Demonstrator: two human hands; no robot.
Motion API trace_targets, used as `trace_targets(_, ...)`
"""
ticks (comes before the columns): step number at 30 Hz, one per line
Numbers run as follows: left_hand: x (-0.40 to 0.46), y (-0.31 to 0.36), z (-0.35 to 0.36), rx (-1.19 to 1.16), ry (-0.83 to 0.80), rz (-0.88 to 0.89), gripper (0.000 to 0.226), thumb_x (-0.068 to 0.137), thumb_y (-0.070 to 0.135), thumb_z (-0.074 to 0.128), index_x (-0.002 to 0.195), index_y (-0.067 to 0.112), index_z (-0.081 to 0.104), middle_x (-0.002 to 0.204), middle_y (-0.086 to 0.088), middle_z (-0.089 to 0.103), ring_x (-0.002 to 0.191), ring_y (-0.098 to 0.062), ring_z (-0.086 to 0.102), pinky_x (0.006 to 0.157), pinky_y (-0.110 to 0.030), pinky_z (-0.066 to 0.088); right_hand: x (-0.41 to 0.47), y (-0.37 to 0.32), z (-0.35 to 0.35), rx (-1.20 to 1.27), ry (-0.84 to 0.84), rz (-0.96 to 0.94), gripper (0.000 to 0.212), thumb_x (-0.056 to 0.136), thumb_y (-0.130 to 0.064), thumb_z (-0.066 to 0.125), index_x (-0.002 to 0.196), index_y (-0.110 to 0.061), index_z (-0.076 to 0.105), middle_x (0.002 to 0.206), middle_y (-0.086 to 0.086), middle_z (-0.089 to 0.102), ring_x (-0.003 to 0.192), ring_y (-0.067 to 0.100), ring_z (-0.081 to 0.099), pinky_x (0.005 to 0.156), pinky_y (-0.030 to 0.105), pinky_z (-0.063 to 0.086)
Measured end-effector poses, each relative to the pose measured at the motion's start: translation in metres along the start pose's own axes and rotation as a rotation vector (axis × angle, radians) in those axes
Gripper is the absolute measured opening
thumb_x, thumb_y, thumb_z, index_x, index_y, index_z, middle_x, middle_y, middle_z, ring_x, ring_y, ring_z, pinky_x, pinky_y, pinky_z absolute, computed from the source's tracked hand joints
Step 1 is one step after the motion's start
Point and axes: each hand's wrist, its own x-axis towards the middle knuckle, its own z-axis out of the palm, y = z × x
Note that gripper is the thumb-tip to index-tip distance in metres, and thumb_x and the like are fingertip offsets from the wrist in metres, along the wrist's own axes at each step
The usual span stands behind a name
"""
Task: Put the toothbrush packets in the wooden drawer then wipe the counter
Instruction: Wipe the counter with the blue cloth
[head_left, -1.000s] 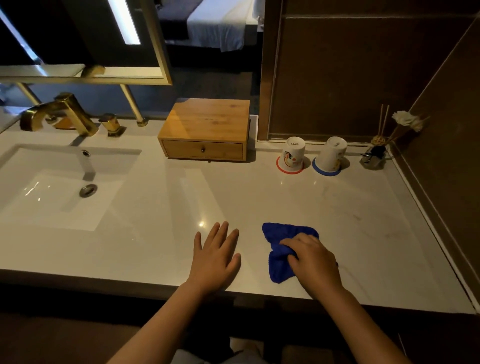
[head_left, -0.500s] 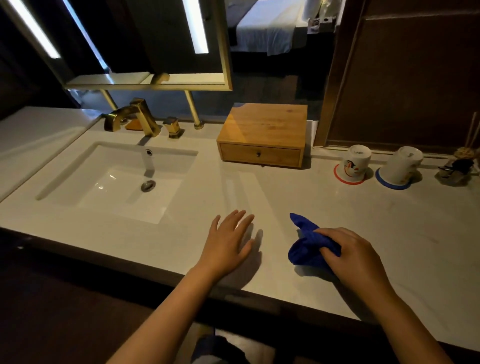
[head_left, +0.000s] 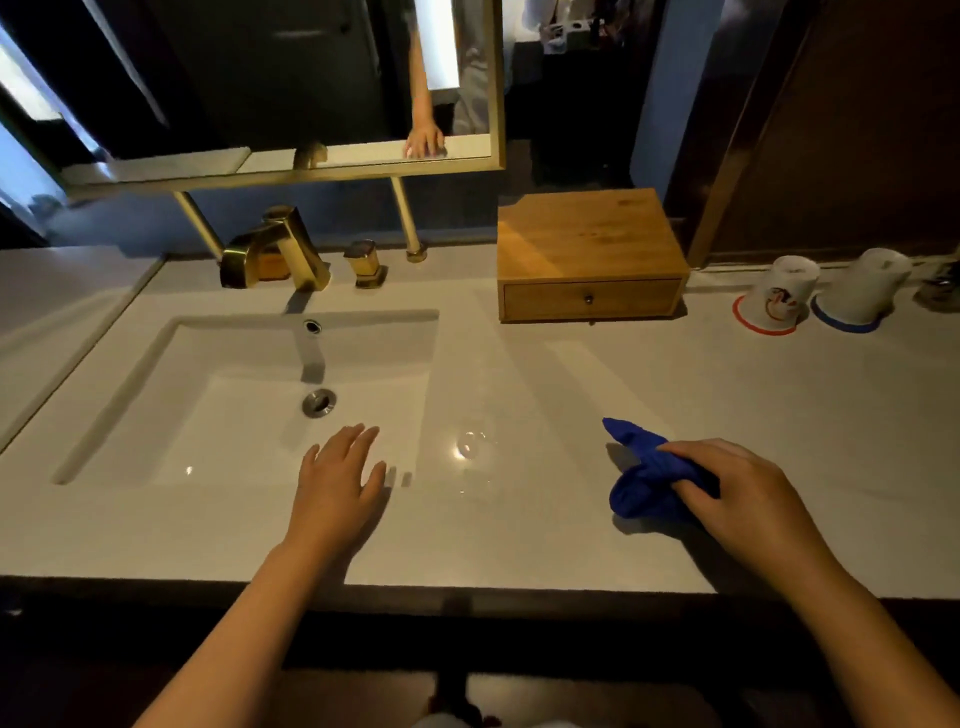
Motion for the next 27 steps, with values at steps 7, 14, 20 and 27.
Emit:
trace_targets(7,0.0,-0.039,0.006,-0.028,-0.139,0.034,0.056,0.09,0.043,0.023,0.141,0.024,0.038,0.145,-0.002,0.045,0.141,-0.017,0.03,0.117,-0.044,0.005,-0.024,-0.065,0.034,0.001,0.053,0.146,0.033,0.084,-0.011,0.059,0.112,-0.026,0.063,0.111,-0.003,0.064,0.094,0.011,0.052,0.08,0.027,0.04)
trace_targets(14,0.002,-0.043,0.008,-0.051,-0.136,0.051,0.052,0.092,0.041,0.029,0.138,0.021,0.042,0.141,0.0,0.05,0.138,-0.019,0.035,0.116,-0.042,0.013,-0.032,-0.098,0.048,-0.146,0.158,0.183,0.031,0.084,-0.012,0.059,0.113,-0.023,0.063,0.111,0.0,0.065,0.1,0.021,0.057,0.075,0.031,0.045)
trace_targets(20,0.002,-0.045,0.006,-0.066,-0.124,0.074,0.053,0.091,0.04,0.027,0.136,0.018,0.045,0.138,-0.001,0.054,0.133,-0.019,0.042,0.115,-0.042,0.019,-0.028,-0.091,0.102,-0.31,-0.132,0.284,0.044,0.09,-0.035,0.048,0.132,-0.023,0.046,0.142,0.008,0.044,0.13,0.026,0.038,0.1,0.038,0.037)
trace_targets(27,0.0,-0.05,0.003,-0.009,-0.209,0.202,0.07,0.083,0.055,0.008,0.141,0.027,0.038,0.149,0.003,0.04,0.142,-0.016,0.027,0.117,-0.042,0.01,-0.034,-0.069,0.142,-0.374,-0.239,0.28,0.094,0.058,-0.084,-0.016,0.14,-0.039,-0.015,0.157,0.005,-0.012,0.144,0.022,-0.012,0.115,0.041,-0.004)
